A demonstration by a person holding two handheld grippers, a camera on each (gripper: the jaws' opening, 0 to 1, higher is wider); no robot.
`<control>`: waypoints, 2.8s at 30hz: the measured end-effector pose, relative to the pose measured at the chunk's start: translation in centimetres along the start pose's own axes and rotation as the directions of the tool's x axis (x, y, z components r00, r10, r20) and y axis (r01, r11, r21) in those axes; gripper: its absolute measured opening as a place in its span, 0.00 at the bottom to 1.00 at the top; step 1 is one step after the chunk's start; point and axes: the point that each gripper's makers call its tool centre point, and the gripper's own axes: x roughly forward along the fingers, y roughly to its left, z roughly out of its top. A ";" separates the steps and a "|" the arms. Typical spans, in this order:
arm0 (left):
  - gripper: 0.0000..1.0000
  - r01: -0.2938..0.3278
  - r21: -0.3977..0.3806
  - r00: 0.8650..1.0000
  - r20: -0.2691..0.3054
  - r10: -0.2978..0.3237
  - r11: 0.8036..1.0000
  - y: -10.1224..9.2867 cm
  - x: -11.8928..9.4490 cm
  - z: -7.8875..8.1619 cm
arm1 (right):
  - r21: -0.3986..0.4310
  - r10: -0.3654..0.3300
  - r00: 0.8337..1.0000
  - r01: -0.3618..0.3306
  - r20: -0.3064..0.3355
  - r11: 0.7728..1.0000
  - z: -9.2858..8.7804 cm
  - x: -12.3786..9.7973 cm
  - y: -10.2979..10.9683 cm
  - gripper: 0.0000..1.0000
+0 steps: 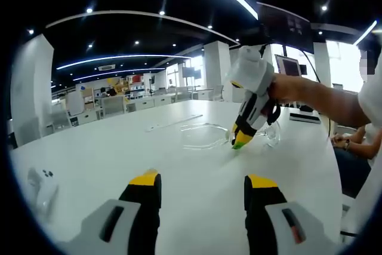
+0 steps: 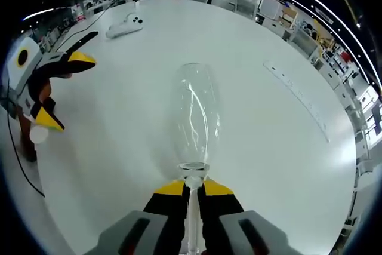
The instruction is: Stand the stemmed glass upright on the table place it in front of you
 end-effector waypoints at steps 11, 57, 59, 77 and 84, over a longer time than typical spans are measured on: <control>0.56 0.001 0.001 1.000 0.001 -0.001 1.000 0.0 0.1 0.0 | 0.006 -0.019 1.000 0.019 0.021 1.000 0.4 -0.6 -0.2 0.11; 0.56 0.000 0.002 1.000 -0.001 0.000 1.000 -0.1 0.1 0.0 | 0.050 -0.090 0.987 0.084 0.131 0.995 1.4 -3.2 -1.4 0.11; 0.56 0.000 0.002 1.000 -0.001 0.000 1.000 -0.1 0.1 0.0 | 0.051 -0.091 0.987 0.085 0.133 0.995 1.5 -3.2 -1.4 0.11; 0.56 -0.001 0.003 1.000 -0.006 0.001 1.000 0.0 0.1 -0.1 | 0.091 -0.132 0.970 0.115 0.206 0.989 2.0 -4.6 -2.1 0.11; 0.56 -0.002 0.005 1.000 -0.006 0.002 1.000 0.0 0.1 -0.1 | 0.110 -0.147 0.962 0.124 0.230 0.986 2.0 -5.1 -2.3 0.11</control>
